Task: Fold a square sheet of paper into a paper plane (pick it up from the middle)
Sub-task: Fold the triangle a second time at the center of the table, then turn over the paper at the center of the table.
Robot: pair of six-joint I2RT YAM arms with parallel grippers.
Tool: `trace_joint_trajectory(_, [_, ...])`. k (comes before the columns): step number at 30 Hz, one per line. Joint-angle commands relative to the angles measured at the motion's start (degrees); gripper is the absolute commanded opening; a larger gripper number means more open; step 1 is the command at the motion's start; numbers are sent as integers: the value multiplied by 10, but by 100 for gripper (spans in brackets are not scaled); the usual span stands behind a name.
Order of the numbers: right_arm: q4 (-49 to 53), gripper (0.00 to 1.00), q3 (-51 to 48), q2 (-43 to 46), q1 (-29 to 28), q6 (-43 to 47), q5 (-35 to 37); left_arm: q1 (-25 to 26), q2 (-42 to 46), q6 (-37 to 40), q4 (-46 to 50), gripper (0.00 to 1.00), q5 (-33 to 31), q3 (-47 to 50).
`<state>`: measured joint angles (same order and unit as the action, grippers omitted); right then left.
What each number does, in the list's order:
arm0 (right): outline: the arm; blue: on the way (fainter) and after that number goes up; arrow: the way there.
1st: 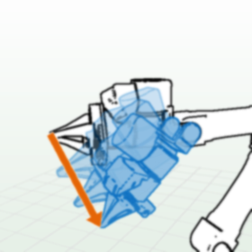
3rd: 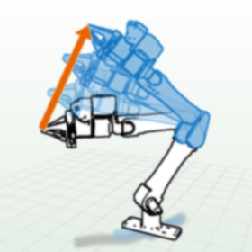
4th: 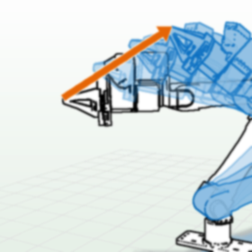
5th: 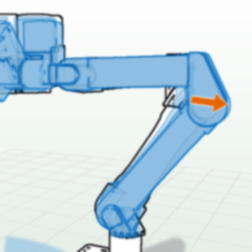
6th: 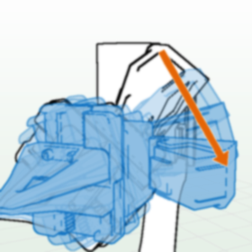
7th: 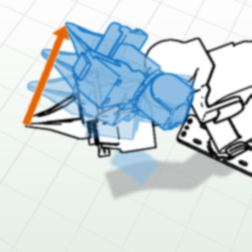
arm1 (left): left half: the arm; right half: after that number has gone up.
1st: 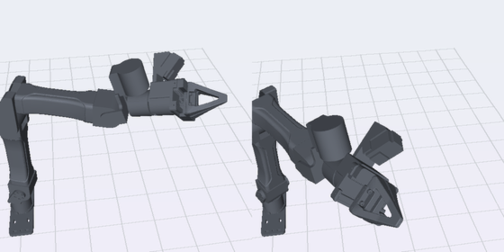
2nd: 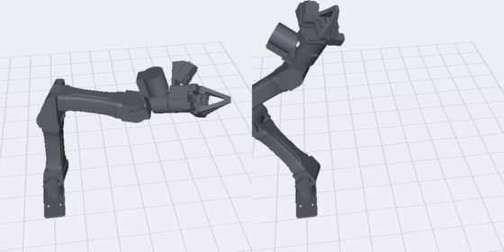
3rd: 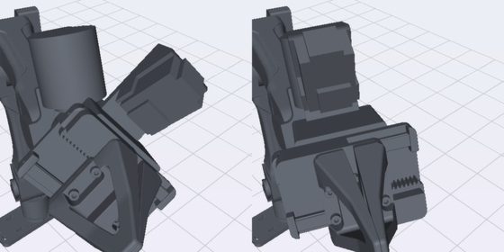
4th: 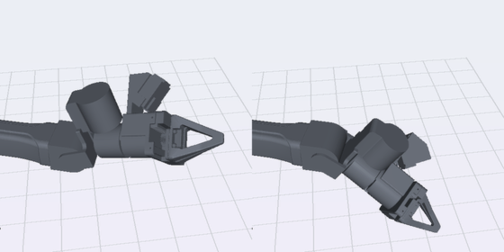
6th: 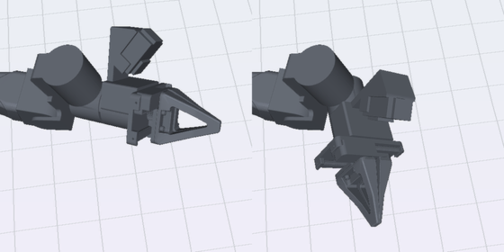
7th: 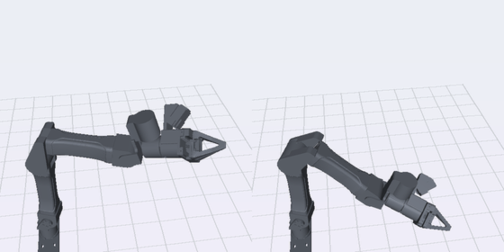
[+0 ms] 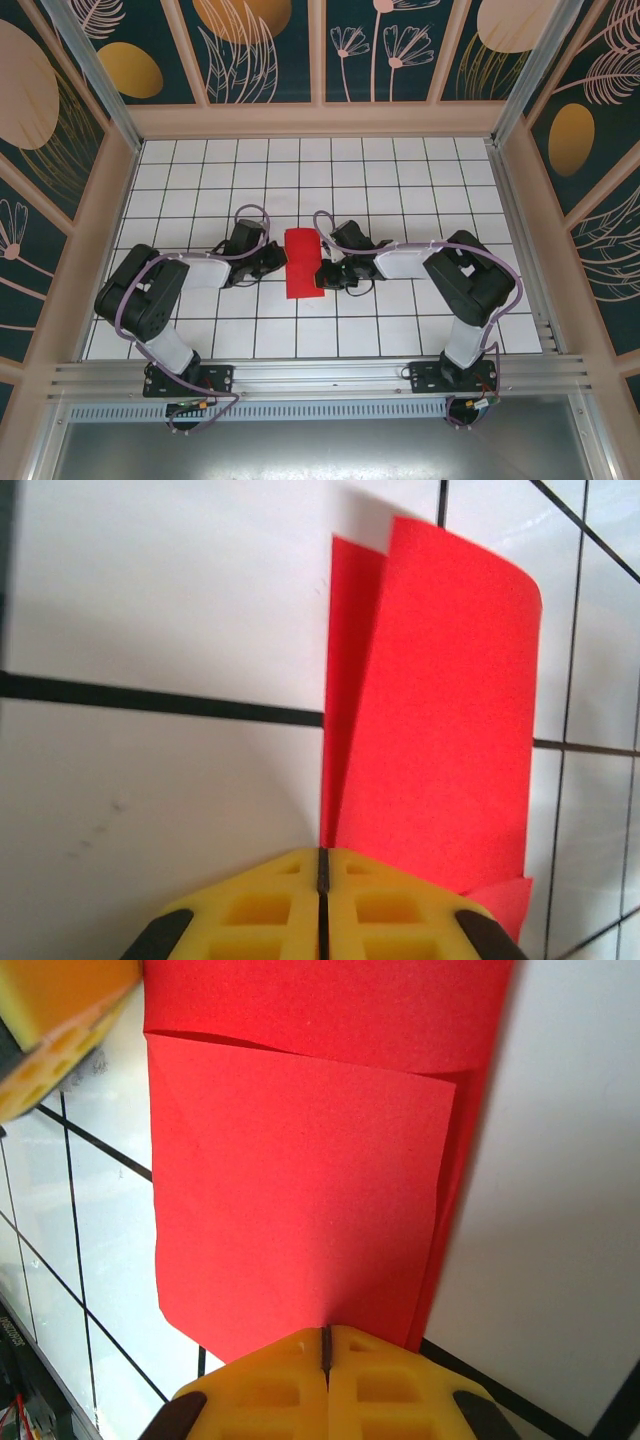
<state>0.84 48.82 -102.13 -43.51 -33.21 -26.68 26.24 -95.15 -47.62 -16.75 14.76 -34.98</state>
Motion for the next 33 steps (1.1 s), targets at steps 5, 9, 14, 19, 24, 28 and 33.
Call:
trace_joint_trajectory(5, [21,11,28,51,4,-18,23,-10,79,6,47,32,-12,-7])
trace_joint_trajectory(9, [-23,29,15,89,22,-29,29,-10,123,-9,50,54,13,4])
trace_joint_trajectory(14, [-37,44,-3,90,43,-5,31,-9,148,-27,25,69,50,26])
trace_joint_trajectory(19, [-58,45,2,60,54,17,14,-8,152,-45,-35,85,88,56])
trace_joint_trajectory(24, [-72,37,17,19,57,40,-12,-8,156,-68,-85,99,101,81])
trace_joint_trajectory(28, [-90,33,24,-5,59,48,-37,-8,160,-68,-88,98,110,85])
trace_joint_trajectory(33, [-112,22,21,-10,61,51,-50,-3,167,-72,-107,98,116,100])
